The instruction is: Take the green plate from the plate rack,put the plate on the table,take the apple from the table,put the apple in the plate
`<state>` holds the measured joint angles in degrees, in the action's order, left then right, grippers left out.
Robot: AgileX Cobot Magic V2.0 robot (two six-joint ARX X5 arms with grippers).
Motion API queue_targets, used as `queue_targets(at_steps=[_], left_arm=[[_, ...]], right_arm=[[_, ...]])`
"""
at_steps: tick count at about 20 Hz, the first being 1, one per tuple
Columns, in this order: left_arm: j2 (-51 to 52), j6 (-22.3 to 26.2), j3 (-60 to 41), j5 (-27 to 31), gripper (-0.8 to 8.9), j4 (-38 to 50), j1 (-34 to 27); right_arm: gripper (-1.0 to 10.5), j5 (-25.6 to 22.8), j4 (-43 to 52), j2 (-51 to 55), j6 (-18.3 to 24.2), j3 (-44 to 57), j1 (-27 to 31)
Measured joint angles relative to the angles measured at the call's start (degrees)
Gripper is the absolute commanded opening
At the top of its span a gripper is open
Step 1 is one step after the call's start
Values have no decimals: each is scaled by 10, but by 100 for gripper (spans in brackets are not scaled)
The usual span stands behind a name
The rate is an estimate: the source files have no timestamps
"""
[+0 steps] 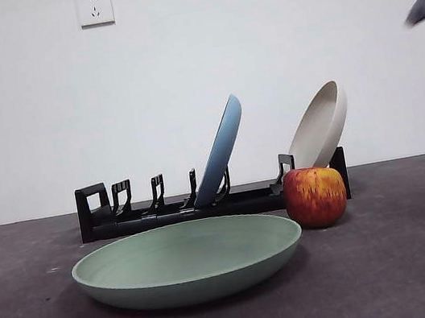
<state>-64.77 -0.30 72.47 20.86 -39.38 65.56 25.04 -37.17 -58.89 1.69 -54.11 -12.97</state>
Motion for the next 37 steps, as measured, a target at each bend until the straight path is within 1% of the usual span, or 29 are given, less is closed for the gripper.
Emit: queue_targets(at_steps=[3, 6, 7, 9, 12, 14, 19, 24, 26, 28, 30, 33, 36, 37], left_arm=[[38, -19, 17, -16, 444, -19, 0], [58, -32, 17, -16, 445, -45, 0], [62, -35, 17, -18, 445, -55, 0], [62, -39, 17, -18, 444, -77, 0], [62, -39, 17, -18, 444, -95, 0], [62, -43, 17, -19, 444, -97, 0], [62, -53, 17, -19, 439, -104, 0], [62, -54, 17, -19, 439, -105, 0], [62, -54, 17, -18, 439, -105, 0], [62, -54, 17, -18, 439, -105, 0], [62, -54, 17, -18, 439, -105, 0], [62, -54, 17, -18, 439, -105, 0], [62, -54, 17, -18, 439, -105, 0], [62, -54, 17, -18, 439, -105, 0]], right_arm=[[692, -98, 97, -84, -4, 0, -60], [693, -179, 188, -163, -6, 0, -98], [693, -197, 214, -190, -7, 0, -107], [693, -218, 257, -238, -7, 0, -115], [694, -223, 308, -296, -10, 0, -118], [694, -236, 329, -330, -11, 0, -118], [694, -237, 359, -383, -11, 0, -118], [680, -238, 360, -419, -11, 0, -118], [531, -238, 371, -421, -11, 0, -118], [411, -238, 374, -421, -15, -1, -118], [258, -238, 373, -421, -17, 0, -118], [170, -238, 368, -421, -18, -1, -118], [-10, -238, 368, -421, -19, -1, -118], [-15, -238, 368, -421, -19, -1, -118]])
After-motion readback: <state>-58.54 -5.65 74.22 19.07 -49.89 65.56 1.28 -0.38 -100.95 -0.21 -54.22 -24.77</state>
